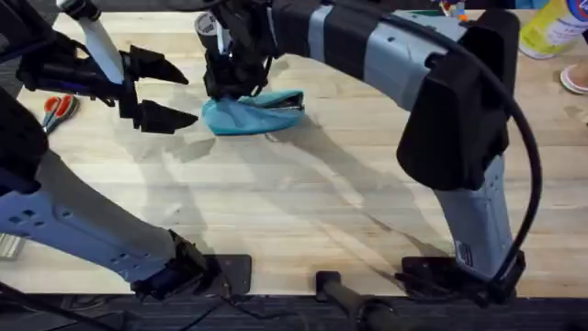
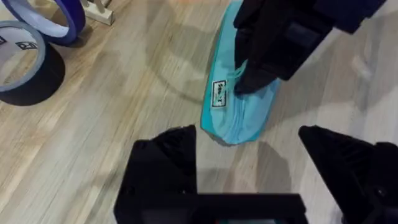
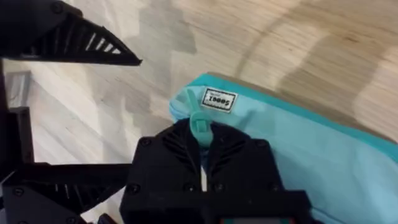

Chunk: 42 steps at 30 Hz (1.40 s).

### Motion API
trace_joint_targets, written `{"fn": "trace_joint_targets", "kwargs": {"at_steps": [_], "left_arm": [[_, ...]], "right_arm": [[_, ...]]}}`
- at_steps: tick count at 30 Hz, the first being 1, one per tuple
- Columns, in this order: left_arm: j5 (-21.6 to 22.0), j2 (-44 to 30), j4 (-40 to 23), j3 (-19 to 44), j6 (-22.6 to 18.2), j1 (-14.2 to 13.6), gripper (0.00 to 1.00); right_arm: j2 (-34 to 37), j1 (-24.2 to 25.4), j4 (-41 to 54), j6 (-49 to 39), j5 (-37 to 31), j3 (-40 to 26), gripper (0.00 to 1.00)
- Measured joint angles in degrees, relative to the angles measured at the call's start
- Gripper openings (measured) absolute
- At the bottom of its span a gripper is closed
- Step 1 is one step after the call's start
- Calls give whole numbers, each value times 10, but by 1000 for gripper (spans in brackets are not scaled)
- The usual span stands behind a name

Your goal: Unzip the bag, pick up the pens from the table one at a time and place them inside, then zip the bag closed.

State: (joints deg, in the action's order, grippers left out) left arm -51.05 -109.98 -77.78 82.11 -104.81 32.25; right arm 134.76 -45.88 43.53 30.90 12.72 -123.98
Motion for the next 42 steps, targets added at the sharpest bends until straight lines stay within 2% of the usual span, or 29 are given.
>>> {"fn": "trace_joint_targets", "kwargs": {"at_steps": [9,13,26,42], "left_arm": [[0,0,0,0,0,0,995],[0,0,0,0,0,0,995],[0,0,0,0,0,0,995],[0,0,0,0,0,0,995]], "right_arm": [[0,6,3,-16,0,-18,84],[0,7,4,-27,-1,-20,40],[-5,7,24,-49,-1,-25,32],[-57,17,35,-82,-16,-25,32]]}}
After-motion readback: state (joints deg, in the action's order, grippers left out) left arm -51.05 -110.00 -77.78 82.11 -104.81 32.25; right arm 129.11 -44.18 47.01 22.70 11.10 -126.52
